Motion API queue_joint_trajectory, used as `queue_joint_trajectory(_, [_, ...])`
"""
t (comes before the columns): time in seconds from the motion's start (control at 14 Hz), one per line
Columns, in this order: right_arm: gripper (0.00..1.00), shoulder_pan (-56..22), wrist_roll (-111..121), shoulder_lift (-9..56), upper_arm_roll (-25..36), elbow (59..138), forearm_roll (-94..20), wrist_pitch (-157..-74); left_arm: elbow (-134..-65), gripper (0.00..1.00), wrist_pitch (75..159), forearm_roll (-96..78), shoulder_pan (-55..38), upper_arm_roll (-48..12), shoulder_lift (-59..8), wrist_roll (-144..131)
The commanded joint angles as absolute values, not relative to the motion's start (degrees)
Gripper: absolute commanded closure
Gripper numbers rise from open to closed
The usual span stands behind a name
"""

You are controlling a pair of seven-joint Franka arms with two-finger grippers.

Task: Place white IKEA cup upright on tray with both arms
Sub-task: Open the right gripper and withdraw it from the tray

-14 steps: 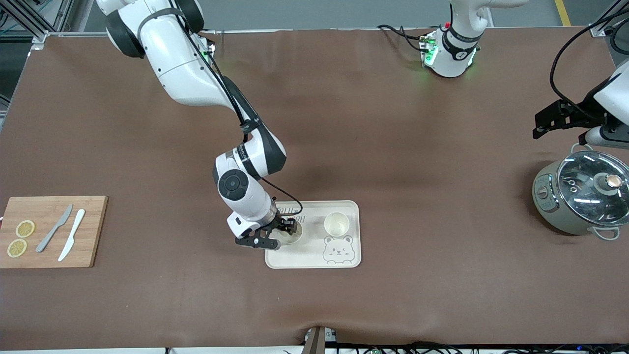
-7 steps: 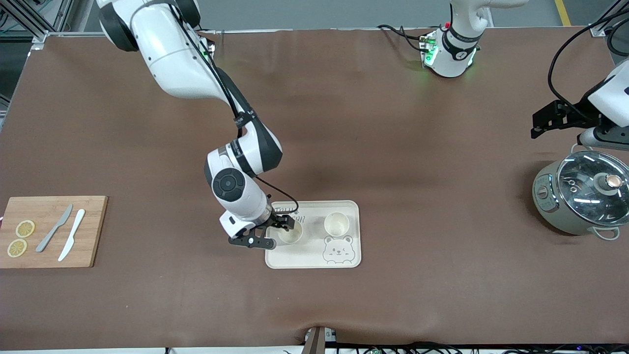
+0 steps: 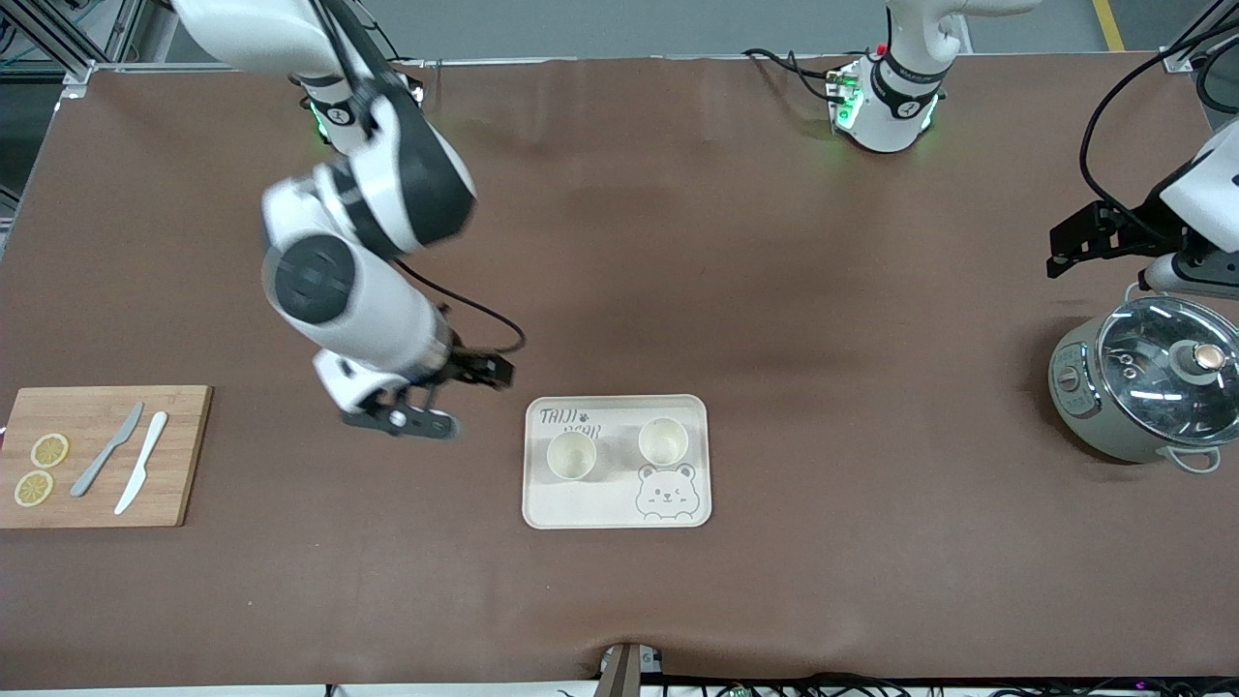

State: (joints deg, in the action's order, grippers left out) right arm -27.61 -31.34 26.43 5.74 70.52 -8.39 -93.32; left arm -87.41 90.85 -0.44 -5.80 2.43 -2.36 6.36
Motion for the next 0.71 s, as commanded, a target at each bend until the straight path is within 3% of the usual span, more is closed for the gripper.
queue_joint_trajectory(0.0, [0.0, -24.0, -27.2, 18.0, 4.9, 73.6, -5.6, -86.1, -86.4, 0.0, 90.7, 0.3, -6.0, 2.3, -2.9, 5.8])
queue_joint_trajectory(0.14, [0.0, -20.8, -20.3, 12.9, 4.9, 73.7, -1.9, -79.9, -86.3, 0.0, 91.3, -0.1, -6.0, 2.3, -2.9, 5.7])
queue_joint_trajectory(0.29, [0.0, -14.5, -10.9, 8.4, 4.8, 75.9, -1.5, -78.8, -86.4, 0.0, 91.8, -1.4, -5.6, 2.4, -3.2, 5.7])
queue_joint_trajectory(0.64, [0.0, -1.3, 4.8, 8.2, 4.9, 78.5, -1.5, -84.1, -86.4, 0.0, 91.8, -1.4, -6.2, 2.3, -3.3, 5.5])
